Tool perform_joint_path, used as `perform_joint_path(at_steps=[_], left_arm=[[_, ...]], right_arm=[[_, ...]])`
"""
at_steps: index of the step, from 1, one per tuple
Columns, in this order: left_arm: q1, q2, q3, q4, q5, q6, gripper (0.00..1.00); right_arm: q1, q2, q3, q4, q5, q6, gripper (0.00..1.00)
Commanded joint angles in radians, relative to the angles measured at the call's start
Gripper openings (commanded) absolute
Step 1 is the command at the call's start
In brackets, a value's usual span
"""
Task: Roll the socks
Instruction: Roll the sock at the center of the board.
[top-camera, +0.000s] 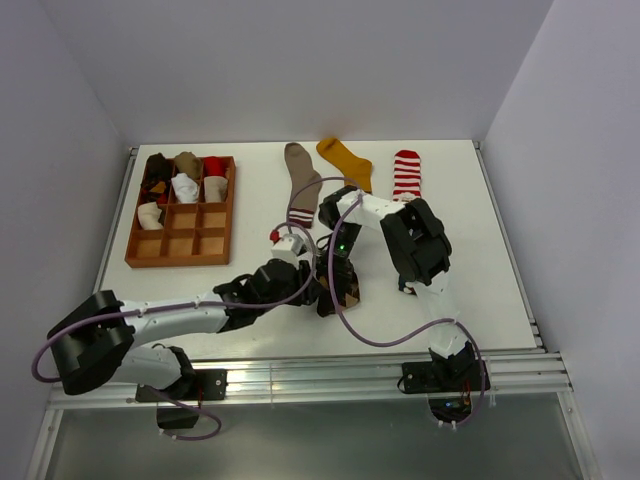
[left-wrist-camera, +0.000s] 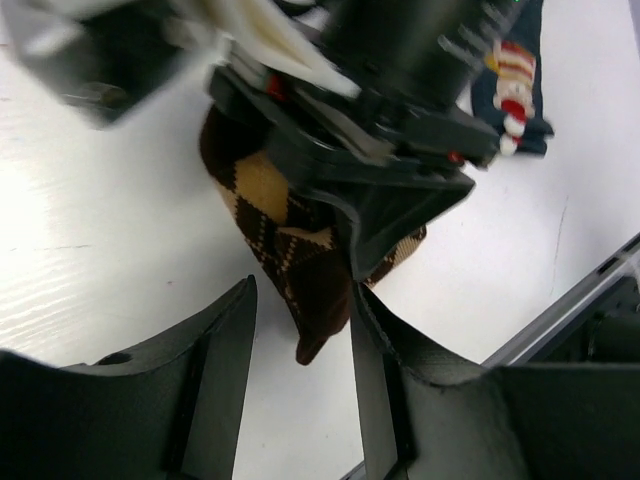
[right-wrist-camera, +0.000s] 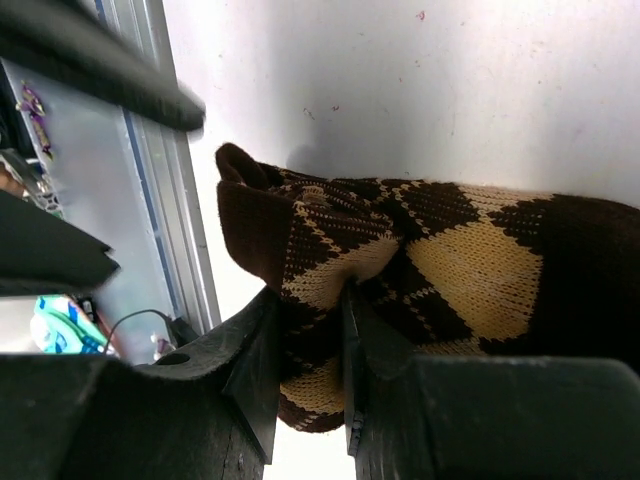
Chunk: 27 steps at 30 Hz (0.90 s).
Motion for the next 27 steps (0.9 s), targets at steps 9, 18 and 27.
perform_joint_path(at_steps=[9,18,27], left_arm=[[-0.05,0.211,0.173,0.015,0.019,0.231,0.48],[-0.023,0.223,0.167,-0.009,0.058,0.271,0.47],[0.048,0.254,0.145,-0.008,0.233,0.303,0.48]], right_arm=[[0.001,0.002,-0.022,0.033,0.021,0.008,0.05],[-0.011,-0.001,-0.025,0.015,0.015,-0.011,0.05],[-0.016,0.002,-0.025,0.006,0.013,-0.019,0.05]])
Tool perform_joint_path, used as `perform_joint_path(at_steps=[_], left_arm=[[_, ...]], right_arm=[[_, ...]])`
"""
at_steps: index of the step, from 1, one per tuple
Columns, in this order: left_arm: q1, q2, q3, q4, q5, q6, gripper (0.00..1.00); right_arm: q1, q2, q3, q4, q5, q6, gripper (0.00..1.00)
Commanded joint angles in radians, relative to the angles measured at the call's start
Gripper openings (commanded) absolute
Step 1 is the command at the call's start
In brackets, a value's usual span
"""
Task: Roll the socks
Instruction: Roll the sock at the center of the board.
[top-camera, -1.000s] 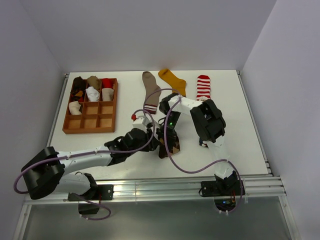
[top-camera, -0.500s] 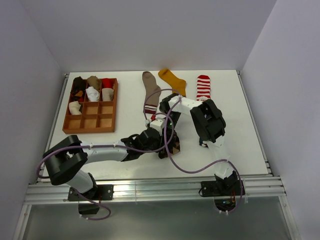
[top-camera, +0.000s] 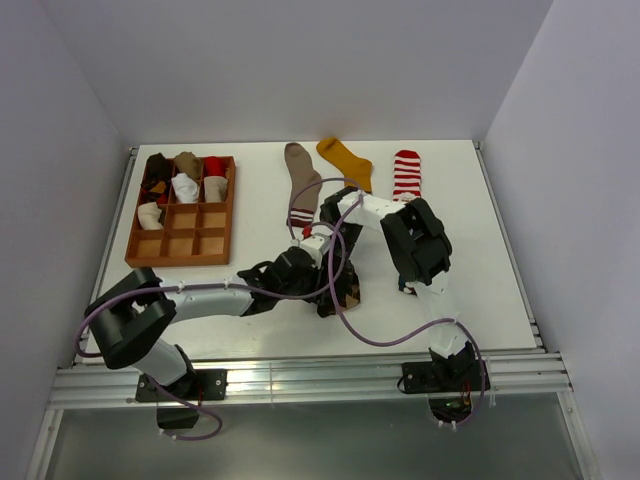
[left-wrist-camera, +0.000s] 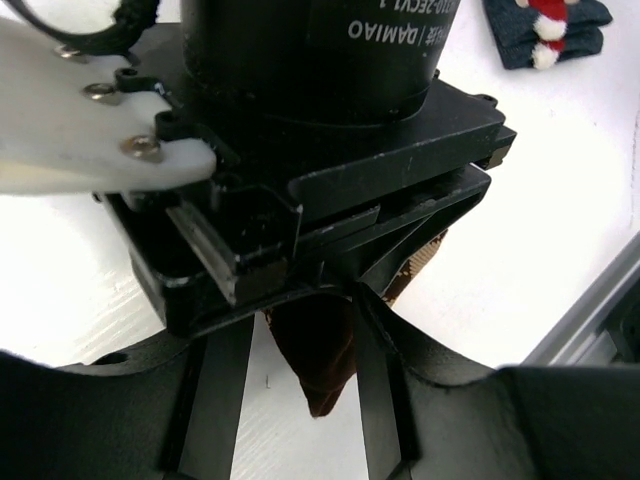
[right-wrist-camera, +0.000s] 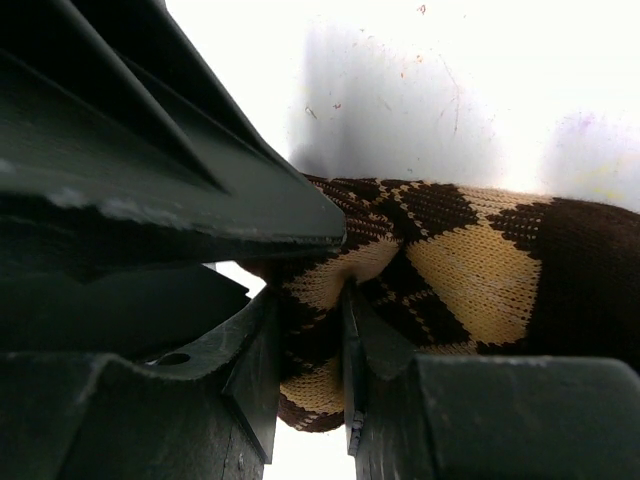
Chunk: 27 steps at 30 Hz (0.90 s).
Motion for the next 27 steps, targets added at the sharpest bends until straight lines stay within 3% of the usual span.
perform_joint_path(at_steps=[1,18,24,27], left_arm=[[0.025,0.027,-0.009,0.007,0.083,0.039,0.48],[0.066,0.086,-0.078,0.11,0.203,-0.001,0.43],[0.066,0.123,-0.049,0.107,0.223,-0.011,0.17],[0.066,0.135,-0.04,0.101,0.231,-0.018,0.04]], right_arm=[[-0.006,0.002,-0.012,0.004,0.021,-0.031,0.05],[-0.017,0.001,-0.013,0.005,0.017,-0.025,0.07],[-0.019,-0.033,-0.048,0.053,0.015,0.001,0.19],[-0.023,-0.056,-0.068,0.099,0.012,0.018,0.32]])
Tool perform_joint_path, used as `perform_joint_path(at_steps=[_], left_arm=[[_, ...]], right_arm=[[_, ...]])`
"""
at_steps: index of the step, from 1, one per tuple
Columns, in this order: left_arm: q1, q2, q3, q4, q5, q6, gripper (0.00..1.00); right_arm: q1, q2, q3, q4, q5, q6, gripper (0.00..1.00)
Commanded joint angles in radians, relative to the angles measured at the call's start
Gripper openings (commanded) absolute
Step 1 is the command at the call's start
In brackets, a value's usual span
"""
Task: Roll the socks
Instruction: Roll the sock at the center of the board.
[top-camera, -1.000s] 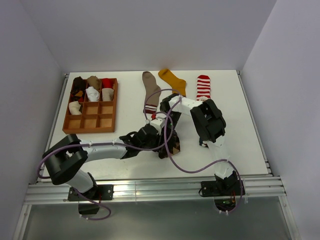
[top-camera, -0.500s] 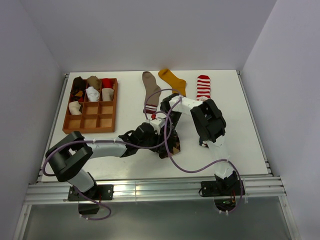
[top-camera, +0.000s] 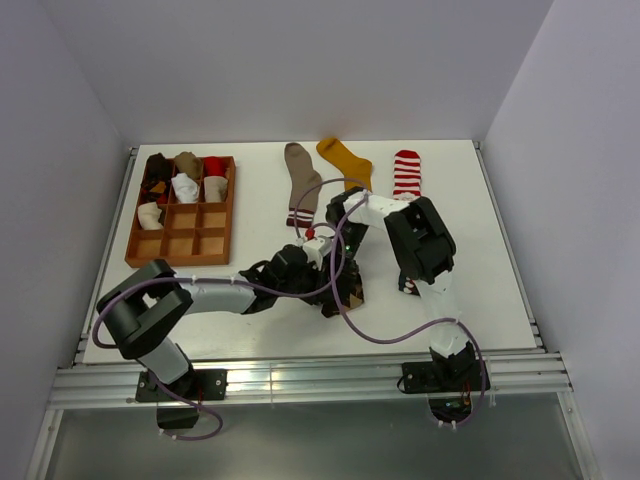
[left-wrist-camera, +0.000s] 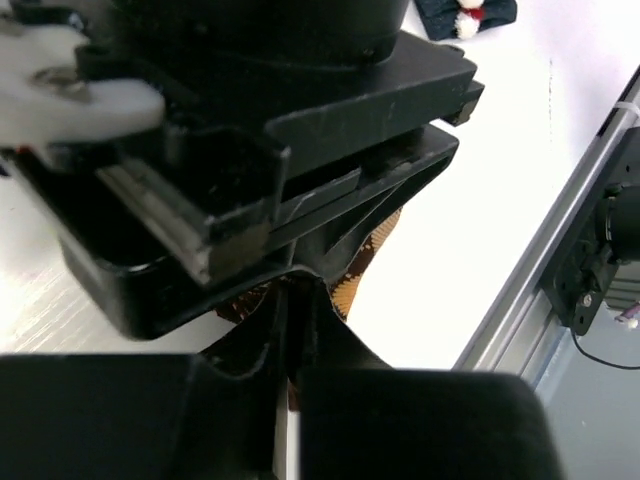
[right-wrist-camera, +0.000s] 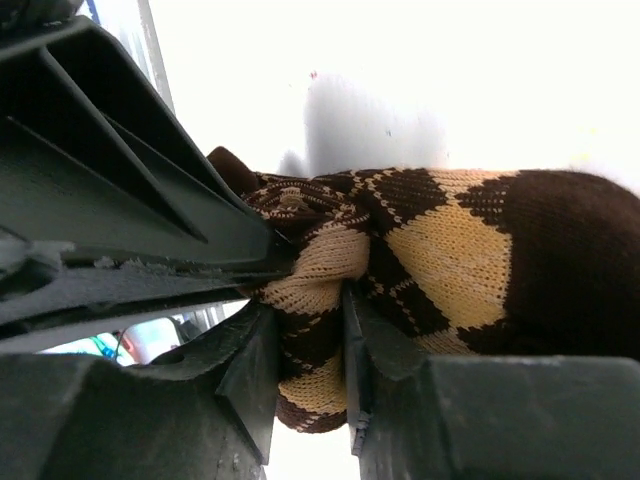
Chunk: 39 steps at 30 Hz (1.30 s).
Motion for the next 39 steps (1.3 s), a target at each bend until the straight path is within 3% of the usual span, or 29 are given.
perform_joint_path(at_steps=[1,6,16,28,39], left_arm=[[0.006,0.054,0.005,-0.076,-0.022,0.002,0.03],[0.005,0.077,0.017,-0.093,-0.024,-0.012,0.0],[-0.001,0.094,0.041,-0.102,-0.033,-0.03,0.0],[-0.007,0.116,0.051,-0.097,-0.042,-0.04,0.0],[-0.007,0.154,0.144,-0.202,-0.062,-0.03,0.0]], right_arm=[[0.0,-0.062,-0.039,0.084,0.01,0.002,0.34],[-0.01,-0.124,-0.096,0.168,0.004,0.038,0.46],[-0.046,-0.222,-0.156,0.282,-0.034,0.087,0.54],[-0.163,-0.274,-0.144,0.239,-0.137,0.076,0.56],[-0.315,-0.401,-0.216,0.253,-0.175,0.016,0.56]])
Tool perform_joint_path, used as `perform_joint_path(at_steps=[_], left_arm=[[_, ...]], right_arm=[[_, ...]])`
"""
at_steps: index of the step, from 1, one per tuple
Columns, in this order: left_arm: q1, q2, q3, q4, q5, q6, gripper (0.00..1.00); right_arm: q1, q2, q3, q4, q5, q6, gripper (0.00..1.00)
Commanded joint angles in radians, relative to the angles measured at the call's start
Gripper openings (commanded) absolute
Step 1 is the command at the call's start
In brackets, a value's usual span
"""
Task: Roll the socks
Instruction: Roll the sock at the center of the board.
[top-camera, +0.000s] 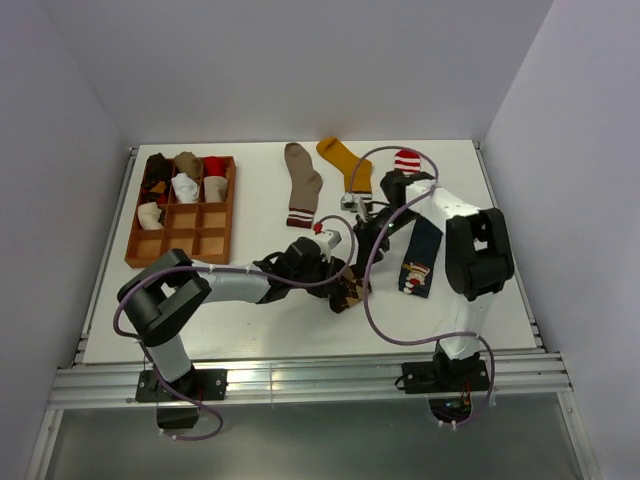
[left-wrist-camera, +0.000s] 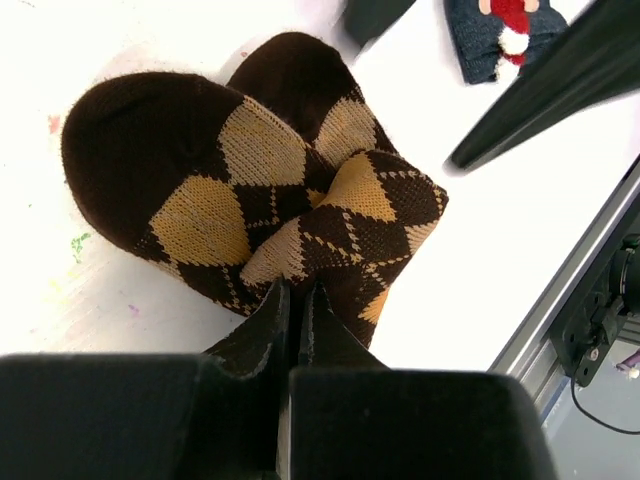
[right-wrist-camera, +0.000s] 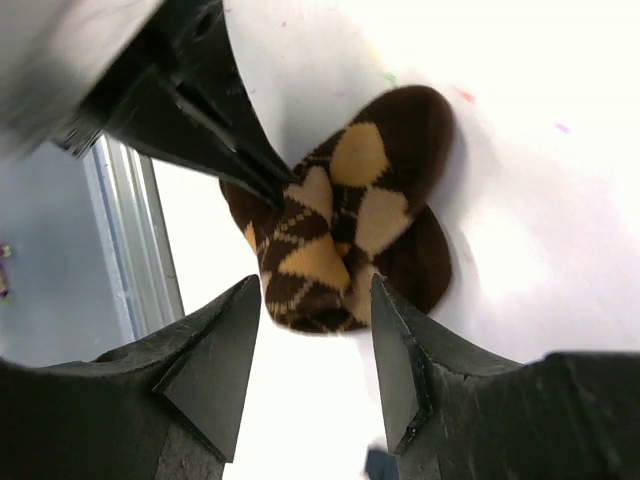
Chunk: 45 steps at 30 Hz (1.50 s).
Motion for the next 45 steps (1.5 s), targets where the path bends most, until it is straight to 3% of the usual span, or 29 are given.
perform_joint_path(at_steps=[1,11,16,23,24,30,38,45], left_arm=[[-0.006,0.045,0.023,-0.145,-0.035,0.017,0.0],[0.02,0.074,0.089,-0.243,0.028,0.019,0.0],[0.057,0.092,0.131,-0.327,0.092,0.036,0.0],[0.08,0.147,0.223,-0.442,0.146,0.068,0.0],[0.089,0.164,0.253,-0.479,0.163,0.083,0.0],[0.112,0.195,0.313,-0.534,0.21,0.111,0.0],[0.12,0.252,0.402,-0.613,0.246,0.149,0.0],[0.126,0.29,0.427,-0.626,0.278,0.165,0.0]], right_arm=[[-0.051,-0.112,-0.023,0.016,-0.046,-0.047,0.56],[-0.117,-0.463,-0.415,0.402,0.064,-0.047,0.55],[-0.114,-0.618,-0.532,0.446,0.066,-0.14,0.57],[-0.019,-0.752,-0.712,0.596,0.216,-0.196,0.59],[0.066,-0.838,-0.829,0.722,0.315,-0.204,0.59],[0.174,-0.965,-0.986,0.914,0.412,-0.254,0.63],[0.245,-0.983,-1.054,1.078,0.513,-0.314,0.63],[0.311,-0.989,-1.037,1.043,0.539,-0.316,0.63]])
